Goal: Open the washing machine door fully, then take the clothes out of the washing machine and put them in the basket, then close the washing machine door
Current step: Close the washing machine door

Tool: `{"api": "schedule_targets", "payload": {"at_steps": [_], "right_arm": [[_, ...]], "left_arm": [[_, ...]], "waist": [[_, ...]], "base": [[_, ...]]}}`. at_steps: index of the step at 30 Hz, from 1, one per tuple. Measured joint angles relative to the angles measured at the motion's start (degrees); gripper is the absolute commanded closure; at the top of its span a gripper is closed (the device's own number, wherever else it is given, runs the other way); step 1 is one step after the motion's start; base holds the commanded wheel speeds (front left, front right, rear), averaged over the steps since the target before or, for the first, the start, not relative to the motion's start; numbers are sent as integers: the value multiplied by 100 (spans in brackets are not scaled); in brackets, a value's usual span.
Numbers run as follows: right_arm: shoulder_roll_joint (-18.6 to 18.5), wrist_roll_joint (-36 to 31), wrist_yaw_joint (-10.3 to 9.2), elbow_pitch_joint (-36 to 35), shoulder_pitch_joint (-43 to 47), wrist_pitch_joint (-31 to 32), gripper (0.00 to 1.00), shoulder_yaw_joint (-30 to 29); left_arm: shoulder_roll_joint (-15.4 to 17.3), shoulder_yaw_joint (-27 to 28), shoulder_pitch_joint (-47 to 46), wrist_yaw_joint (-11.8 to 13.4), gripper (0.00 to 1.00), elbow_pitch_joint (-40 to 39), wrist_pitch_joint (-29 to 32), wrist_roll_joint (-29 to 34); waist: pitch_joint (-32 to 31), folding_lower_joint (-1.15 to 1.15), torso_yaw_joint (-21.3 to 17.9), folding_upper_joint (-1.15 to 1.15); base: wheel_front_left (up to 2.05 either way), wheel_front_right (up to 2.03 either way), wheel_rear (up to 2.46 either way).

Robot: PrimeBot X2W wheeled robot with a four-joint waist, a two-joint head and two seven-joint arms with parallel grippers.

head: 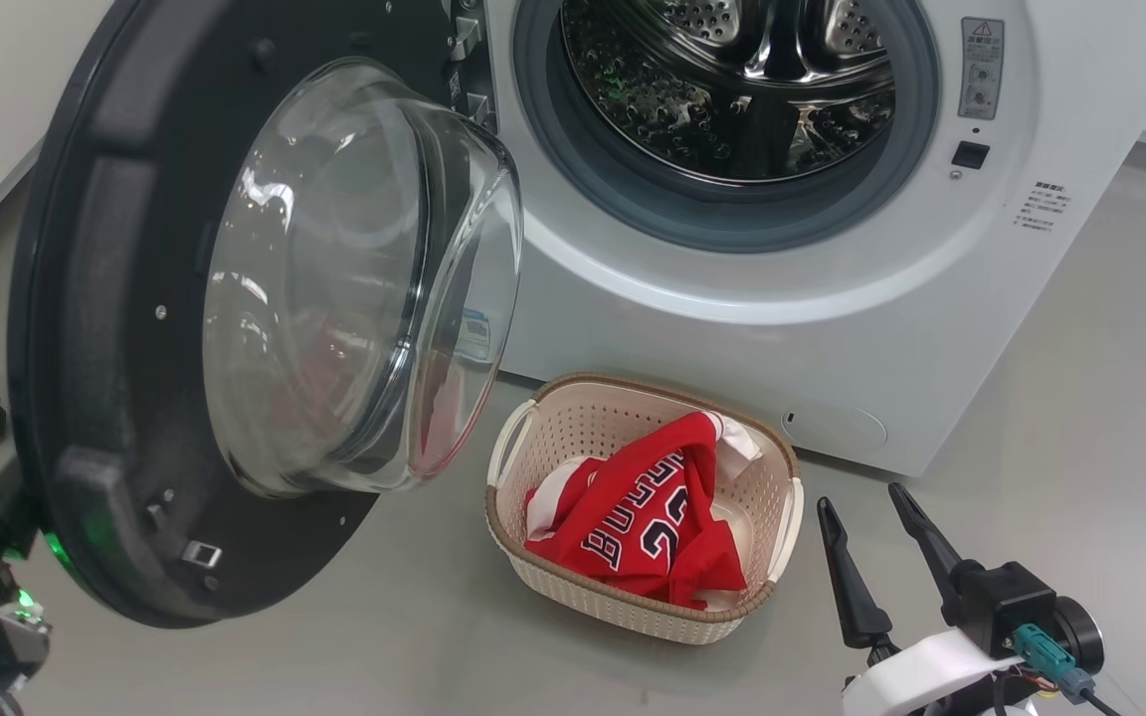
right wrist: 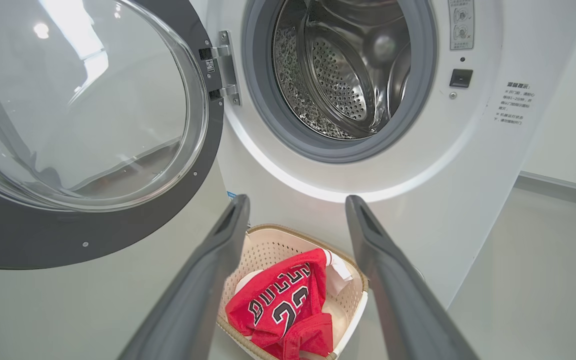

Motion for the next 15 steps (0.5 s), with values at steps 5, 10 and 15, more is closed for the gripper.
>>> {"api": "schedule_targets", "payload": {"at_steps": [5,10,15], "right_arm": [[-2,2,-32,-2,-12,0,0,-13],[-1,3,-33,-10,-38,0,0,-20],[2,2,-33,-29,-53,0,0,-13]], "left_arm": [[-138,-119,323,-111,100,-272,243,-73],[-240,-158,573,-146,100,-560,387,-123],[-396,-260,845,-157,100,-871,543,-167]], "waist": [[-14,0,-79,0],[-18,0,-193,0],[-5,0,-333,0]], "base": [[0,0,0],[0,0,0],[0,0,0]]}}
